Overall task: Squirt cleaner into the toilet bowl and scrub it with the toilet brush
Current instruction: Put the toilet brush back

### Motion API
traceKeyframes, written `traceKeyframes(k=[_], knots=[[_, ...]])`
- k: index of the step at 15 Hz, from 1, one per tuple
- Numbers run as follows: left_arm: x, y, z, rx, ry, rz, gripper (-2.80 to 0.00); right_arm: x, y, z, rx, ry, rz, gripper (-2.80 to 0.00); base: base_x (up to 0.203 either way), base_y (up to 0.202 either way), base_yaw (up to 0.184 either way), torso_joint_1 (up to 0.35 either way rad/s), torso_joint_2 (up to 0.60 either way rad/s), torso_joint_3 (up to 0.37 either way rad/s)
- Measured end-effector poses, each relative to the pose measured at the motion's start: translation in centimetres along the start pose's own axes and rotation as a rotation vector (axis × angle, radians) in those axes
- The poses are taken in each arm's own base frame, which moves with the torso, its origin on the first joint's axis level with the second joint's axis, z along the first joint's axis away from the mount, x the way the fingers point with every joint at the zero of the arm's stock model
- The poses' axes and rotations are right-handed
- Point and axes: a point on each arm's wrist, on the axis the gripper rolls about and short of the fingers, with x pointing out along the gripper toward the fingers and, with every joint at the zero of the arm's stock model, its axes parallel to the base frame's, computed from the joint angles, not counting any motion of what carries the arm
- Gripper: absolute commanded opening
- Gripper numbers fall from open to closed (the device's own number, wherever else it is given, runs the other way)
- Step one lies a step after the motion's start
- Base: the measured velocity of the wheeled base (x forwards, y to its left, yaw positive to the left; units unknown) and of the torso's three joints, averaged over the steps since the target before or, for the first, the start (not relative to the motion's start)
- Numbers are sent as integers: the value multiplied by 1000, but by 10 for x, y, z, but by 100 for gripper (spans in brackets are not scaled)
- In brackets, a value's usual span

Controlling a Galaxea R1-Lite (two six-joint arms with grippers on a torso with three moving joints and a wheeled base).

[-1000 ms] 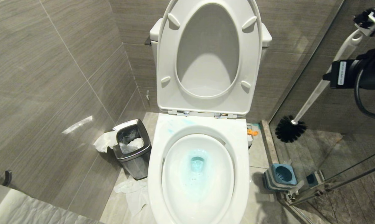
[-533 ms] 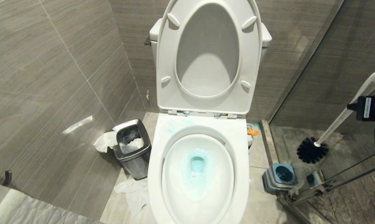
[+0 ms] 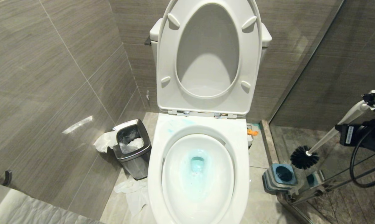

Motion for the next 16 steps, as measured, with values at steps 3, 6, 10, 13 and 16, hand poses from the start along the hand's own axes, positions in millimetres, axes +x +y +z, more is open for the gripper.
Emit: traceKeyframes(k=[3,6,10,13,16], knots=[[0,0,0,0,0,0,-280,10,1,-16,5,39,1,-280,0,0,0,0,0,0],[0,0,0,0,0,-1,-280,20,2,-25,7,54,0,-280,0,0,0,0,0,0],[0,0,0,0,0,1,-280,39,3,-37,52,68,-7,-280,0,0,0,0,0,0],[0,0,0,0,0,-1,-280,54,0,-48,62,105,-21,-280,0,0,0,0,0,0],[0,0,0,-1,0,-1,-280,69,-2,-58,66,109,-32,-280,0,0,0,0,0,0]])
